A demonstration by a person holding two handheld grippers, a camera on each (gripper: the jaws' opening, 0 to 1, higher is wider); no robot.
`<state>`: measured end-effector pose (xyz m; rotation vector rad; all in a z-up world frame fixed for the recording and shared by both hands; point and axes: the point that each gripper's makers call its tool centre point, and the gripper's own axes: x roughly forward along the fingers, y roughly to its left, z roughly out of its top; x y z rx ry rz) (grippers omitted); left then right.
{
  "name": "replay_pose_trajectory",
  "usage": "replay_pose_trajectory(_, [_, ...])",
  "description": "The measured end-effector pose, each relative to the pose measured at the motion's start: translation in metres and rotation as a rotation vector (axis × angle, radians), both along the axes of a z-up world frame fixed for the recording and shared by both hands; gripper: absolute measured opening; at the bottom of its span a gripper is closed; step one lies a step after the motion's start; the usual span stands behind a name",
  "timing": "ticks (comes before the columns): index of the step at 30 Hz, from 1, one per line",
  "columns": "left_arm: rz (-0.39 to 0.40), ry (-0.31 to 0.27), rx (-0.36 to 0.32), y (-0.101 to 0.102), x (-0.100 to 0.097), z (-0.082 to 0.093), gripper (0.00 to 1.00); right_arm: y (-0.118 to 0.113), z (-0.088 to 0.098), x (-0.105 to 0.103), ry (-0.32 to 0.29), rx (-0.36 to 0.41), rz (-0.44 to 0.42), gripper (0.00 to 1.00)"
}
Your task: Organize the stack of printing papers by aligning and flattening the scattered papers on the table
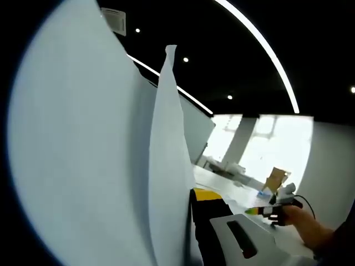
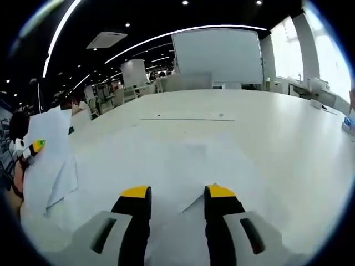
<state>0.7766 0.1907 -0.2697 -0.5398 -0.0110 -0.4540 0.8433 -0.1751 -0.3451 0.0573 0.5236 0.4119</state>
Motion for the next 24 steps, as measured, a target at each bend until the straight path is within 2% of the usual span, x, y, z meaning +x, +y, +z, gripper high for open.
replay_pose_trajectory(7, [0.0, 0.0, -0.004, 0.0004, 0.0, 0.0004, 0.06, 0.0028, 0.0018, -0.001, -0.004, 0.018, 0.008, 0.22])
replay_pose_trajectory(18, [0.001, -0.001, -0.008, 0.0008, -0.0003, 0.0007, 0.06, 0.0054, 0.0036, -0.0028, -0.038, -0.031, 0.046, 0.07])
replay_pose_trajectory(24, [0.001, -0.001, -0.008, 0.0006, -0.0005, 0.0008, 0.06, 0.0085, 0.0068, -0.0044, -0.052, -0.019, 0.06, 0.0])
